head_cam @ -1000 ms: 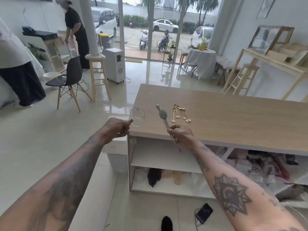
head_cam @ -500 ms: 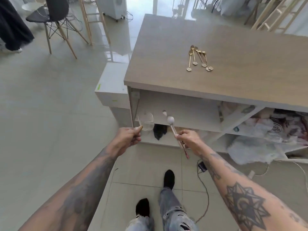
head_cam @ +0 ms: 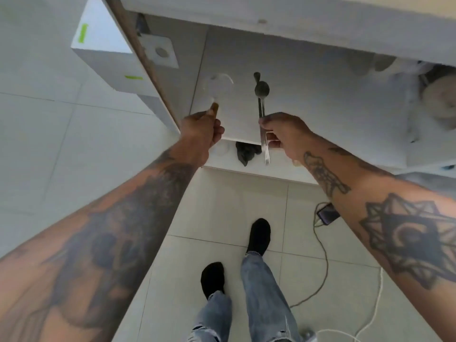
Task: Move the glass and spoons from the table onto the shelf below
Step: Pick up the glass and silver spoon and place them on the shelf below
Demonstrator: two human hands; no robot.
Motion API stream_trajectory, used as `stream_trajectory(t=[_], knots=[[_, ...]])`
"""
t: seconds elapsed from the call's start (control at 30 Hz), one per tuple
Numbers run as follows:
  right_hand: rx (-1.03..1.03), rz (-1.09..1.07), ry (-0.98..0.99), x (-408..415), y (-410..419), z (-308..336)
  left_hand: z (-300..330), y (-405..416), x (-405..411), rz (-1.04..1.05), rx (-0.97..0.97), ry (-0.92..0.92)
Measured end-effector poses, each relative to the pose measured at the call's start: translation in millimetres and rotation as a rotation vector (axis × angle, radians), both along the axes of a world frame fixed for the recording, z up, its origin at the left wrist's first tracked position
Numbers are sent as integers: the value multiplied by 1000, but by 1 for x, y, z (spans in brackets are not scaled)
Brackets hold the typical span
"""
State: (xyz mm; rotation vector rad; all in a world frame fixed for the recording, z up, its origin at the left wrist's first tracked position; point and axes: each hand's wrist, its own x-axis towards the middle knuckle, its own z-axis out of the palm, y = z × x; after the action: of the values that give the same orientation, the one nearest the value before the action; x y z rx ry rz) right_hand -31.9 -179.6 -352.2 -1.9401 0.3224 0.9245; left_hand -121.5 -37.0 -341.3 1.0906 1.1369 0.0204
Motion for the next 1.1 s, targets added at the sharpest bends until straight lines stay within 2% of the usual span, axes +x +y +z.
stream_trajectory(t=[0.17,0.47,0.63,0.8,0.9,1.1], knots=[[-30,56,-20,43,29,-37,-32,9,41,61,19,67],[-117,95,-147,74,70,-66,-47,22,64,114,43,54],[-181,252,-218,78,70,-65,-41,24,65,122,25,56],[-312,276,-254,69,54,-51,-31,24,41,95,66,79],[-247,268,-188,54,30,-35,-25,22,16,-25,61,85],[-210,58,-172,1,-31,43,17,24,-57,-147,182,63]])
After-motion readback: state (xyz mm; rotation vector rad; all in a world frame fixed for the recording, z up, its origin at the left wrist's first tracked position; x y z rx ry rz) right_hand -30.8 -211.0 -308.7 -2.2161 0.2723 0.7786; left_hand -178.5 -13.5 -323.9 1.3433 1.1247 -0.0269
